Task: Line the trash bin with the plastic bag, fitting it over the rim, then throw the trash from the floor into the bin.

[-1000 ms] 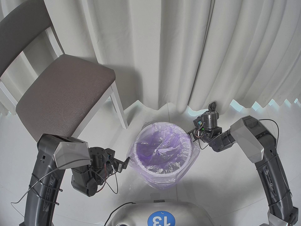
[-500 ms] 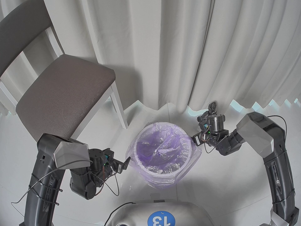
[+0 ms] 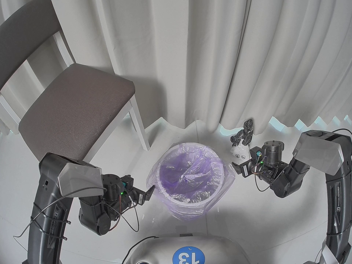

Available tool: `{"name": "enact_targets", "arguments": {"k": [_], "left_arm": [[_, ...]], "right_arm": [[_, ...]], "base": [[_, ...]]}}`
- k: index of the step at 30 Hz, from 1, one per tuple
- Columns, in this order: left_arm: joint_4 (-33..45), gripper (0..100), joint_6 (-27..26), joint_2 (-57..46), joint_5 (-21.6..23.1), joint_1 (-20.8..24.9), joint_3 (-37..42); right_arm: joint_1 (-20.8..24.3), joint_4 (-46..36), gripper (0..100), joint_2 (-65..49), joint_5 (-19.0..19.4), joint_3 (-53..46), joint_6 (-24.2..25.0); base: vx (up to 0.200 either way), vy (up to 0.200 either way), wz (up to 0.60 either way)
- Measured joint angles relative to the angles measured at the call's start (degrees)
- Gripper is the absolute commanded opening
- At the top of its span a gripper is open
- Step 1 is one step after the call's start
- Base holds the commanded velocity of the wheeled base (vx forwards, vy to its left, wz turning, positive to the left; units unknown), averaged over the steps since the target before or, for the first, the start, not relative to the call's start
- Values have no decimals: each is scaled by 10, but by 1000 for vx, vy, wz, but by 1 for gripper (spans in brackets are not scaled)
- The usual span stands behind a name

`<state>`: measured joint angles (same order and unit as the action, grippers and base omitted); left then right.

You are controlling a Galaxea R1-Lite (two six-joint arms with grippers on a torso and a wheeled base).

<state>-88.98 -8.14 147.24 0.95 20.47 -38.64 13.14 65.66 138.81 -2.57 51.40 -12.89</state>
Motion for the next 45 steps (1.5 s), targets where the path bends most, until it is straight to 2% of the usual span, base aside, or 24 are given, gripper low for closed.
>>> {"name": "enact_targets", "arguments": {"k": [9,17,27,33,39,45], "left_arm": [[0,100,1,6,-3,3,0],[0,100,24,33,-44,10,-68],[0,100,19,66,-54,25,-115],[12,100,9,74,-55,22,-125],[93,100,-15,66,-69,12,-130],[148,100,-23,54,-74,5,-153]], "right_arm": [[20,122,100,-11,7,-120,7],[42,130,100,37,8,-103,12],[41,18,100,79,8,-9,12],[32,-91,100,91,10,72,12],[25,-209,100,97,57,135,7],[20,-254,100,99,100,176,-3]], "base": [[0,0,0],[0,0,0],[0,0,0],[0,0,0],[0,0,0],[0,0,0]]}}
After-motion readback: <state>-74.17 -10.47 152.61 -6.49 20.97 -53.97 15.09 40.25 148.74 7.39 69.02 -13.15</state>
